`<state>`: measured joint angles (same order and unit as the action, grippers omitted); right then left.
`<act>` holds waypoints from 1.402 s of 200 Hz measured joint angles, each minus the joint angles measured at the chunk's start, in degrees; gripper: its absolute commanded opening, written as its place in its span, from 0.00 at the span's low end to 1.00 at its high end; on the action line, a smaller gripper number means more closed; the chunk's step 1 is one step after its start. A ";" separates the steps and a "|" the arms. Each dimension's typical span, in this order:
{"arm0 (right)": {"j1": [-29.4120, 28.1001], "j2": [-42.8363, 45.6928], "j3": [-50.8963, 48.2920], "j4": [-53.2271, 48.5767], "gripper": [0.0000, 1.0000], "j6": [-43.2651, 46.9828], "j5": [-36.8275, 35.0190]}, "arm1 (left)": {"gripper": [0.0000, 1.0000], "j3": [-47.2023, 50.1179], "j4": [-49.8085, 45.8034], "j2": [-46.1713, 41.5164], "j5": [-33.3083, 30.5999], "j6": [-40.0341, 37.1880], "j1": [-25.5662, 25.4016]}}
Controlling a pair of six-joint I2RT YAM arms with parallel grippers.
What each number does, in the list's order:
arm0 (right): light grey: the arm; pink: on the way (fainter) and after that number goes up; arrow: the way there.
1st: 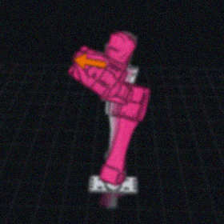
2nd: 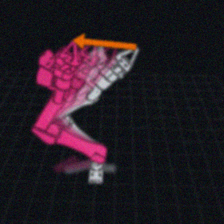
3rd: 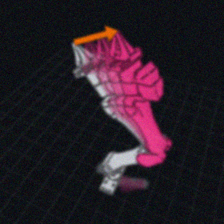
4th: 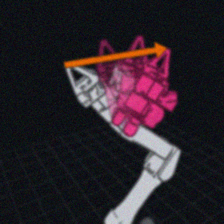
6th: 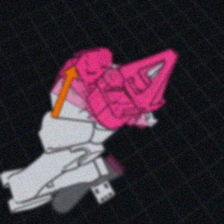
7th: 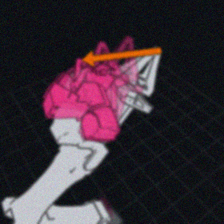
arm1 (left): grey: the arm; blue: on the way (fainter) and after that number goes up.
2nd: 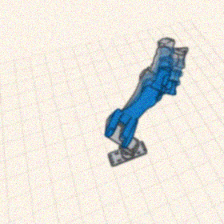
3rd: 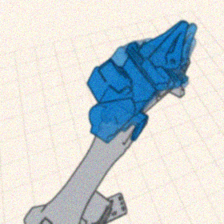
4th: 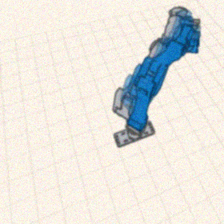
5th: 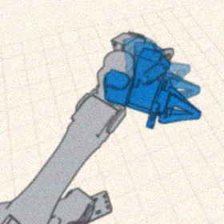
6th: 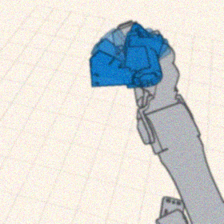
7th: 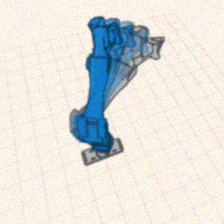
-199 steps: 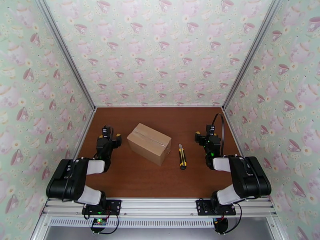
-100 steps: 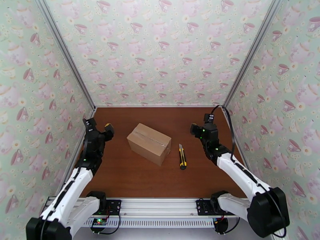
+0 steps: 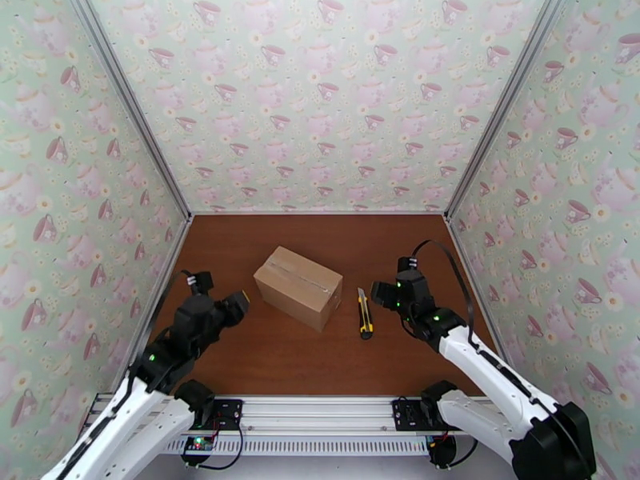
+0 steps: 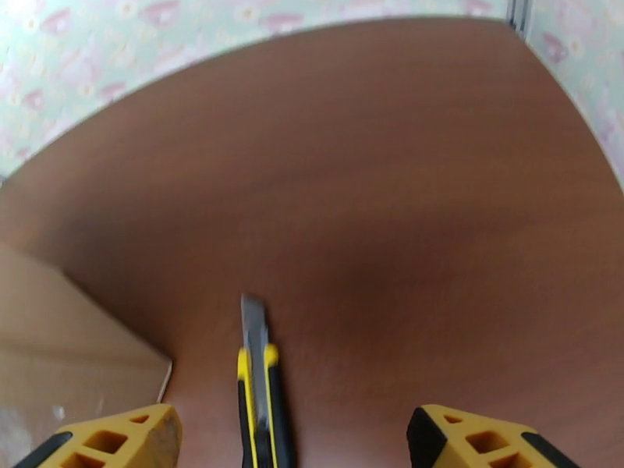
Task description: Unpack the express box
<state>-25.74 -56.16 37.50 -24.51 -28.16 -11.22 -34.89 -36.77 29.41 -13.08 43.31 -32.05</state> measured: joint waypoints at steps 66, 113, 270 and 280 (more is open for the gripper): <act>-6.99 -4.33 -1.14 -4.24 0.82 -5.77 0.11 | 0.55 2.03 -1.18 5.46 -0.26 3.67 -11.06; -11.50 -13.62 -1.57 -3.98 0.79 -8.70 0.04 | 0.56 1.97 3.65 13.60 -1.31 3.23 -11.93; -12.87 -26.62 2.75 -2.64 0.61 -9.73 -3.69 | 0.61 -1.40 3.54 15.39 -7.32 2.34 -10.56; -12.90 -27.10 3.13 -2.73 0.60 -9.66 -4.02 | 0.61 -1.53 3.45 15.39 -7.32 2.32 -10.40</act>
<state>-38.63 -83.26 40.62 -27.24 -37.82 -15.25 -36.42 -33.32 44.80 -20.40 45.63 -42.46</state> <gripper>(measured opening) 0.607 0.610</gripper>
